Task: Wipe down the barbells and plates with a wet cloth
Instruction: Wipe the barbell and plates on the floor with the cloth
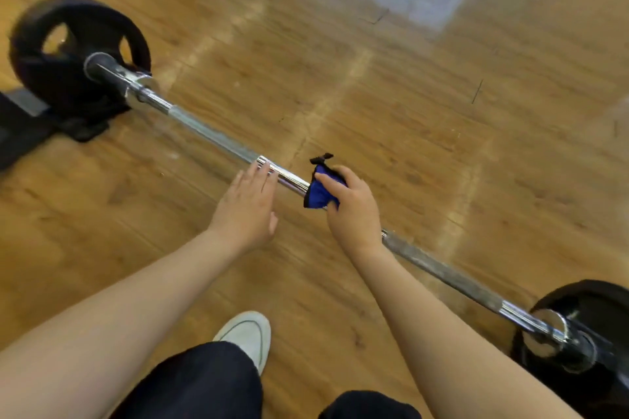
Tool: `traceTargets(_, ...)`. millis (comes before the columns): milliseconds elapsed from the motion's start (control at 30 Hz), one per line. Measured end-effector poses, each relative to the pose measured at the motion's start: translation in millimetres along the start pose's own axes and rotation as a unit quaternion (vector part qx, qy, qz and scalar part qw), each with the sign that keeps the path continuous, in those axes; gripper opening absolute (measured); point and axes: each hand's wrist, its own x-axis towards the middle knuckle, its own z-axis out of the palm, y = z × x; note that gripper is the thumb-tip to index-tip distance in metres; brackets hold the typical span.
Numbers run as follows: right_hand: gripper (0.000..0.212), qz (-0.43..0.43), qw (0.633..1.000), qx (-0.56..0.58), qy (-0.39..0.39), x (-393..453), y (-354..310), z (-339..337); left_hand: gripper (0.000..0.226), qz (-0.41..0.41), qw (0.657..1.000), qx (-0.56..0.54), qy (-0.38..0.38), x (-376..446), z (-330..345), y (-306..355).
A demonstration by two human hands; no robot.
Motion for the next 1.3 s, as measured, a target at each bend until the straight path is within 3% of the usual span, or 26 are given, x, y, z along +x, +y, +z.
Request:
traceTargets(167,0.045,-0.028,1.0,-0.001,-0.012,29.3,-40.2,36.4,0.072,-0.079,0.996,-0.016,-0.024,-21.8,9.0,-38.7)
traceTargets(267,0.044,-0.039,0.999,-0.001,-0.033,40.0,-54.6,49.2,0.071,-0.083,0.997,-0.006,-0.007,-27.4,9.1,-57.1)
traceTargets(400,0.044,0.032,0.995,-0.03,-0.092,42.7,-44.5,58.5,0.069,-0.068,0.997,0.02,-0.005,-40.4,7.2,-88.0)
traceTargets(500,0.044,0.048,0.995,-0.04,-0.073,45.4,-47.2,66.8,0.069,-0.113,0.993,-0.012,-0.013,-53.1,13.6,-112.3)
traceTargets(667,0.018,0.041,0.999,-0.008,0.013,72.3,-77.6,81.5,0.069,-0.125,0.991,-0.036,-0.018,-51.1,28.4,-133.6)
traceTargets(767,0.028,-0.015,0.999,0.019,0.022,100.7,-109.9,88.1,0.07,-0.116,0.993,-0.039,0.0,-27.1,24.3,-148.6)
traceTargets(1000,0.037,-0.029,0.997,-0.025,-0.068,162.7,-164.8,90.7,0.078,-0.145,0.988,-0.041,0.023,33.4,-13.1,-207.3)
traceTargets(1300,0.021,-0.118,0.977,-0.037,-0.175,210.8,-178.8,133.3,0.077,-0.17,0.985,0.014,0.009,78.8,-32.1,-256.1)
